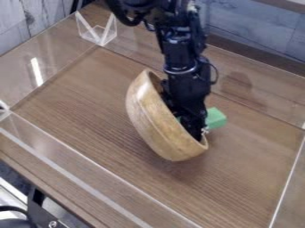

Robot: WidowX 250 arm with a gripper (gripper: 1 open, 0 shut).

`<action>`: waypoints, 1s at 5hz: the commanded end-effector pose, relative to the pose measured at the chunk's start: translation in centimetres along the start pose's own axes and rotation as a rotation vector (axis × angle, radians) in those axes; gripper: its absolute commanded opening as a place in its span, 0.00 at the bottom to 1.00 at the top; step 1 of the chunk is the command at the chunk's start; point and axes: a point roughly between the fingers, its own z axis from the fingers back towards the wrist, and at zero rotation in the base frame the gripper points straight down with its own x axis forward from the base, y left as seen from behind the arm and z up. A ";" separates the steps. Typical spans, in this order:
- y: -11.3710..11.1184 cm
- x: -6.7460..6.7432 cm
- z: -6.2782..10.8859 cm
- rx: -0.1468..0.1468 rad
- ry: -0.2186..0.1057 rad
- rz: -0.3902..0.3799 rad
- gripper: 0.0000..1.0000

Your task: Move green stick from inside the wooden bowl to the table next to it

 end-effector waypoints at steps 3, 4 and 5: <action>-2.3 0.0 -2.7 -0.079 0.138 -0.030 1.00; -2.3 0.6 -2.8 -0.082 0.143 -0.034 0.00; -2.2 1.1 -2.9 -0.082 0.149 -0.038 0.00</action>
